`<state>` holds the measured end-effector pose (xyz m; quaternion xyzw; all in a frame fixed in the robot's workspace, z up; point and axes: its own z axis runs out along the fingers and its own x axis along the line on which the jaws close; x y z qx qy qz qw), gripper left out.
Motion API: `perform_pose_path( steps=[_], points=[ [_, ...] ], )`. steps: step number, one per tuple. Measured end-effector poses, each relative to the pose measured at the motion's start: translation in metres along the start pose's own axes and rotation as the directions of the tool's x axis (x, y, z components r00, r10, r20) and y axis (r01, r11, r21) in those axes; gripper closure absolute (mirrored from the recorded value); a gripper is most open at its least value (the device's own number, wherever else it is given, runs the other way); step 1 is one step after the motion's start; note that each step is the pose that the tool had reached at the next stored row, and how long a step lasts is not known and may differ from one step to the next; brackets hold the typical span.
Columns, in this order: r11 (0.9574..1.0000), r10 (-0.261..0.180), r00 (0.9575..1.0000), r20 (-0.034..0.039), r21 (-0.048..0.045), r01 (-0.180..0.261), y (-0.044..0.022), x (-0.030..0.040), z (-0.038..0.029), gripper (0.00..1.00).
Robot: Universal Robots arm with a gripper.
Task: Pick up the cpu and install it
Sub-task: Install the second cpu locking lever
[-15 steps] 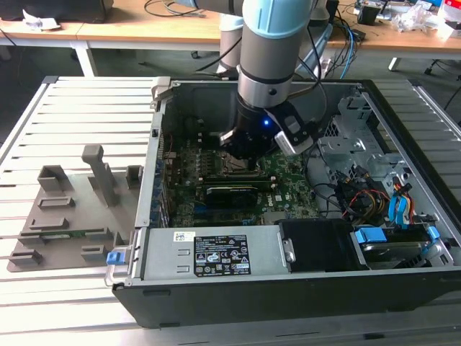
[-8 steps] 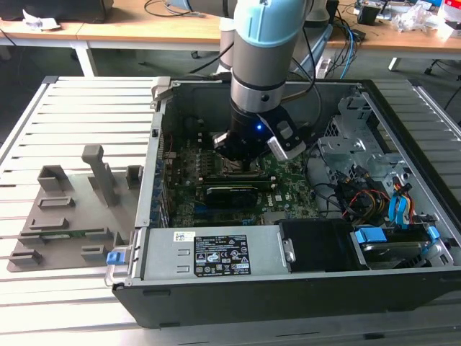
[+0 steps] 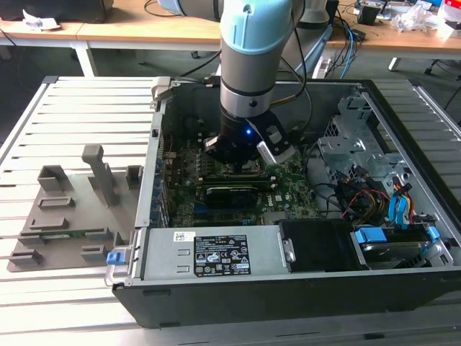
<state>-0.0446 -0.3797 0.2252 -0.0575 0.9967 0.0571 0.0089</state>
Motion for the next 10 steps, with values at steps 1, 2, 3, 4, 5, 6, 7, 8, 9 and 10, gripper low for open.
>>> perform_pose_path(
  steps=[1, 2, 3, 4, 5, 6, 7, 8, 9, 10],
  points=[
    [1.0, 0.0, 1.0, 0.0, 0.0, 0.0, 0.0, 0.0013, 0.0011, 0.89],
    [1.0, 0.0, 1.0, -0.0001, 0.0, 0.0, 0.0, 0.0021, 0.0019, 0.89],
    [1.0, 0.0, 1.0, -0.0001, 0.0, 0.0, 0.0, 0.0025, 0.0027, 0.89],
    [1.0, 0.0, 1.0, 0.0, 0.0, 0.0, -0.0001, 0.0028, 0.0033, 0.89],
    [1.0, 0.0, 1.0, 0.0, -0.0001, 0.0, -0.0001, 0.0029, 0.0039, 0.89],
    [1.0, 0.0, 1.0, 0.0001, -0.0001, 0.0, -0.0001, 0.0036, 0.0048, 0.89],
    [1.0, 0.0, 1.0, 0.0, 0.0, 0.0, -0.0001, 0.004, 0.0053, 0.89],
    [1.0, 0.0, 1.0, 0.0, -0.0001, 0.0, -0.0002, 0.0042, 0.0058, 0.89],
    [1.0, 0.0, 1.0, -0.0001, 0.0, 0.0, -0.0003, 0.0048, 0.0068, 0.89],
    [1.0, 0.0, 1.0, -0.0001, 0.0001, 0.0, -0.0003, 0.0049, 0.0073, 0.89]
  ],
)
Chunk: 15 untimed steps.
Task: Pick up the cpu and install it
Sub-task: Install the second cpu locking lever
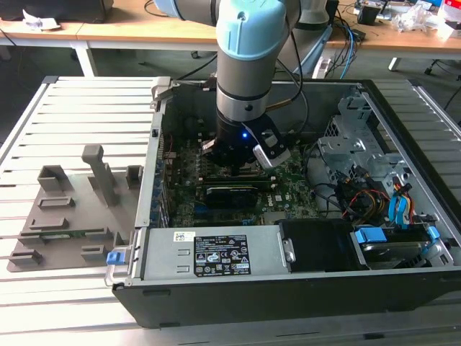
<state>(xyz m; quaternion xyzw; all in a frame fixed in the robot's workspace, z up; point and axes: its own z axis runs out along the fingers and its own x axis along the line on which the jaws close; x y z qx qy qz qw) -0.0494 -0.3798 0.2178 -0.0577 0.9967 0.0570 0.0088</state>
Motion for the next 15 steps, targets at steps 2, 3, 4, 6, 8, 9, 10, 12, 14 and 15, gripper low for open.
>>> perform_pose_path(
  steps=[2, 3, 4, 6, 8, 9, 10, 12, 14, 15],
  points=[
    [1.0, 0.0, 1.0, 0.0001, -0.0001, 0.0, 0.0, 0.0004, 0.0009, 0.89],
    [1.0, 0.0, 1.0, 0.0, -0.0001, 0.0, -0.0001, 0.0008, 0.0023, 0.89],
    [1.0, 0.0, 1.0, 0.0, -0.0001, 0.0, -0.0002, 0.0009, 0.003, 0.89],
    [1.0, 0.0, 1.0, 0.0, -0.0001, 0.0, -0.0003, 0.0016, 0.0042, 0.89],
    [1.0, 0.0, 1.0, 0.0001, 0.0, 0.0, -0.0002, 0.0025, 0.0047, 0.89],
    [1.0, 0.0, 1.0, 0.0001, -0.0001, 0.0, -0.0002, 0.0029, 0.0049, 0.89],
    [1.0, 0.0, 1.0, 0.0001, -0.0001, 0.0, -0.0001, 0.0045, 0.0053, 0.89],
    [1.0, 0.0, 1.0, 0.0002, -0.0012, 0.0, 0.0003, 0.0092, 0.007, 0.89],
    [1.0, -0.001, 1.0, 0.0001, -0.0017, 0.001, 0.0006, 0.0128, 0.0082, 0.89],
    [1.0, -0.001, 1.0, 0.0002, -0.002, 0.001, 0.0008, 0.0141, 0.0085, 0.89]
  ],
)
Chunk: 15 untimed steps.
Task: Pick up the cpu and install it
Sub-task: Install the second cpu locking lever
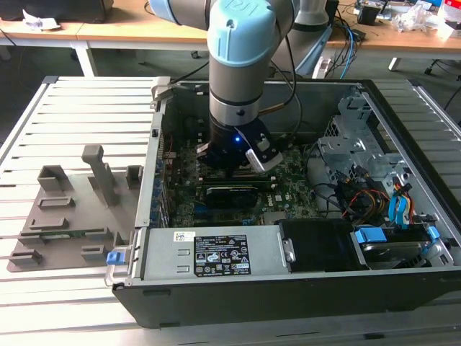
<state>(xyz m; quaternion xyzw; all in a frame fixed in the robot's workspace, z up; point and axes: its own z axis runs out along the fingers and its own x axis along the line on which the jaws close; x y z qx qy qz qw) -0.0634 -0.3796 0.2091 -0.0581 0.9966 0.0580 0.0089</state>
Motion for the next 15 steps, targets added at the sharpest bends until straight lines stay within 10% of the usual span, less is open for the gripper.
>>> perform_pose_path(
  steps=[5, 15],
  points=[
    [0.9999, -0.003, 1.0, 0.001, -0.0122, 0.003, 0.0022, 0.0144, 0.0046, 0.89],
    [0.9995, -0.025, 0.9997, -0.0006, -0.0196, 0.025, 0.01, 0.014, 0.0094, 0.89]
  ],
)
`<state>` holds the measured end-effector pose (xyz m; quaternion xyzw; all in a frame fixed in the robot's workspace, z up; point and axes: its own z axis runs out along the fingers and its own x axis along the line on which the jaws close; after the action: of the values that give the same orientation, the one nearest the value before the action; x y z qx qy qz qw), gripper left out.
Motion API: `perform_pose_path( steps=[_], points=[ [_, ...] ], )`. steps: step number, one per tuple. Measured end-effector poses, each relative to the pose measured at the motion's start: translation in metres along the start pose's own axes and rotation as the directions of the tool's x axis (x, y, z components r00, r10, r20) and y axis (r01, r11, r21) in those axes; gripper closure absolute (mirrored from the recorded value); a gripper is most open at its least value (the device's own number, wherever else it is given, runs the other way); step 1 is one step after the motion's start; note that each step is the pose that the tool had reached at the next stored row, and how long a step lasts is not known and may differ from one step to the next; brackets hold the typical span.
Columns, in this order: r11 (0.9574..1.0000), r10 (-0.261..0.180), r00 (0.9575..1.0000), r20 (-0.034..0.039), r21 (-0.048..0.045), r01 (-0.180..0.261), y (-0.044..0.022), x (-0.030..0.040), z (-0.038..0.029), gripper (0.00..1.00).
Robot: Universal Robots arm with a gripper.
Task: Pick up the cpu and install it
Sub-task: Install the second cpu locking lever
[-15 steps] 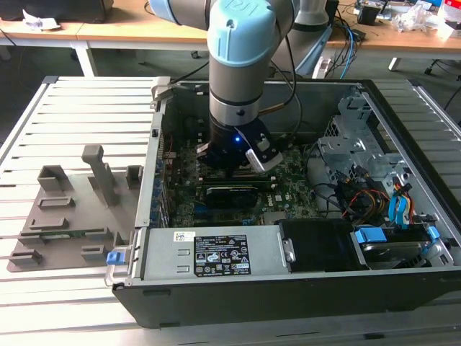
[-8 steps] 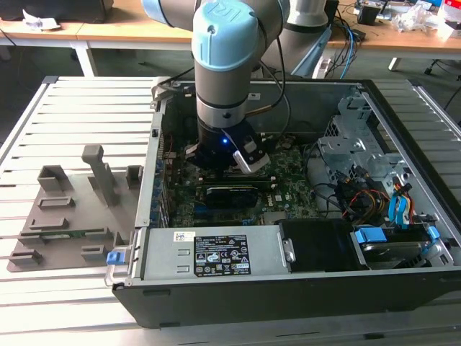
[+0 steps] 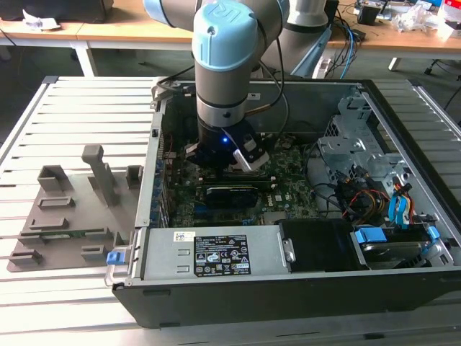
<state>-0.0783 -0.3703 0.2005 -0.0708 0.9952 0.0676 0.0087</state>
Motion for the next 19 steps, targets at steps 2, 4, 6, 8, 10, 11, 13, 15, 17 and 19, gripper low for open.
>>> perform_pose_path(
  steps=[2, 4, 6, 8, 10, 11, 13, 15, 17, 19],
  points=[
    [1.0, -0.01, 1.0, -0.0014, -0.0002, 0.01, 0.001, -0.0001, 0.0001, 0.89],
    [0.9999, -0.016, 0.9999, -0.0023, -0.0003, 0.016, 0.0019, -0.0003, 0.0002, 0.89],
    [0.9997, -0.023, 0.9997, -0.0033, -0.0004, 0.023, 0.0034, -0.0005, 0.0004, 0.89],
    [0.9996, -0.028, 0.9996, -0.0038, -0.0007, 0.028, 0.0037, -0.0006, 0.0004, 0.89],
    [0.9996, -0.028, 0.9996, -0.0037, -0.001, 0.028, 0.003, -0.0005, 0.0005, 0.89],
    [0.9996, -0.028, 0.9996, -0.0041, -0.0006, 0.028, 0.0012, -0.0002, 0.0001, 0.89],
    [0.9996, -0.028, 0.9996, -0.0039, -0.0006, 0.028, -0.0007, 0.0001, -0.0003, 0.89],
    [0.9996, -0.028, 0.9996, -0.0046, 0.0034, 0.029, 0.0012, -0.0014, -0.0038, 0.89],
    [0.9996, -0.028, 0.9996, -0.0056, 0.0094, 0.028, 0.0038, -0.0065, -0.005, 0.89],
    [0.9994, -0.028, 0.9996, -0.0076, 0.0213, 0.028, 0.0087, -0.0162, -0.0044, 0.89]
  ],
)
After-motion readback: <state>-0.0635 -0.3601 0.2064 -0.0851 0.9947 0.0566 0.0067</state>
